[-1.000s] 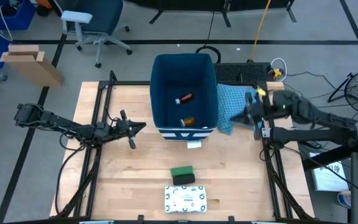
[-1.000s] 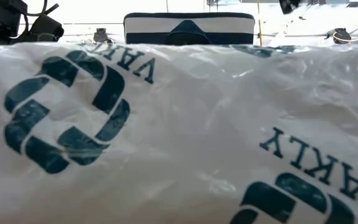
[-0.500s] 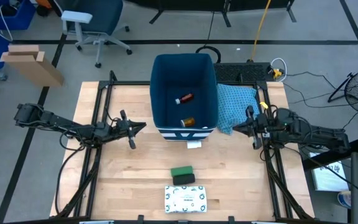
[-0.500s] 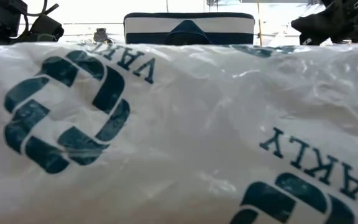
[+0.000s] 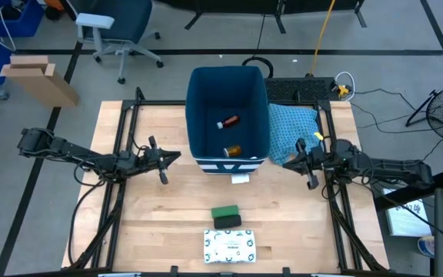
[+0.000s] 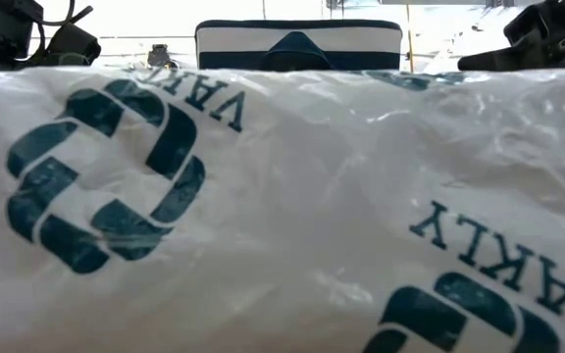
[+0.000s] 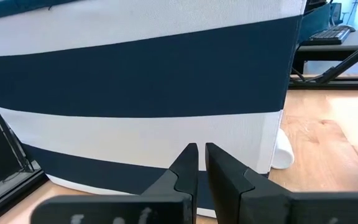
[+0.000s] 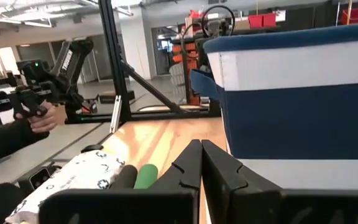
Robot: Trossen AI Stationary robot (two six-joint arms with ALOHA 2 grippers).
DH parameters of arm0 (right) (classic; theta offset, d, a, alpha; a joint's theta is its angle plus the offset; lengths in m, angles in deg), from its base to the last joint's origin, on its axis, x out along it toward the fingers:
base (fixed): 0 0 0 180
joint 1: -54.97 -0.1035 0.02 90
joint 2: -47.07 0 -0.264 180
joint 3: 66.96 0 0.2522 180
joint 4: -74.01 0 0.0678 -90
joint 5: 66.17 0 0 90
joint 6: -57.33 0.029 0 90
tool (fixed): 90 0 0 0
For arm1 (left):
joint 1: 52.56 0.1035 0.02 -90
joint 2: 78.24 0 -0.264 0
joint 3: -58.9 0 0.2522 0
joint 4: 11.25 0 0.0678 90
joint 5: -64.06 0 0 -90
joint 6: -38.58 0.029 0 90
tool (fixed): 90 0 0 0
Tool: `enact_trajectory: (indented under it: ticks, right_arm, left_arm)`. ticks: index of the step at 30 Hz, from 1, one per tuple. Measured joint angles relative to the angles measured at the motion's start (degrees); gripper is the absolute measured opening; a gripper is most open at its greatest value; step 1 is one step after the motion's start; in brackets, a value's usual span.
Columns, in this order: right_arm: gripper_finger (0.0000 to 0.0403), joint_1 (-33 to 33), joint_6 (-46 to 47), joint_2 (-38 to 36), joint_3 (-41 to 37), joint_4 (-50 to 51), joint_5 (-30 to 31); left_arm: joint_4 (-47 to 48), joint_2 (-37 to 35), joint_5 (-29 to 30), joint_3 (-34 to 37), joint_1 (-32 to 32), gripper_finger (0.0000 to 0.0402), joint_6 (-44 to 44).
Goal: Pick & place medical supplies in basket/bin
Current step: Put the green bandage into the blue bin
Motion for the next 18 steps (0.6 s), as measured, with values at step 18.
enact_trajectory:
  ticks: [18]
  right_arm:
    - [0.0, 0.0, -6.85, 0.0, -0.86, 0.42, -0.04]
  left_arm:
    - [24.37, 7.53, -0.24, -22.15, -11.33, 0.0035, 4.12]
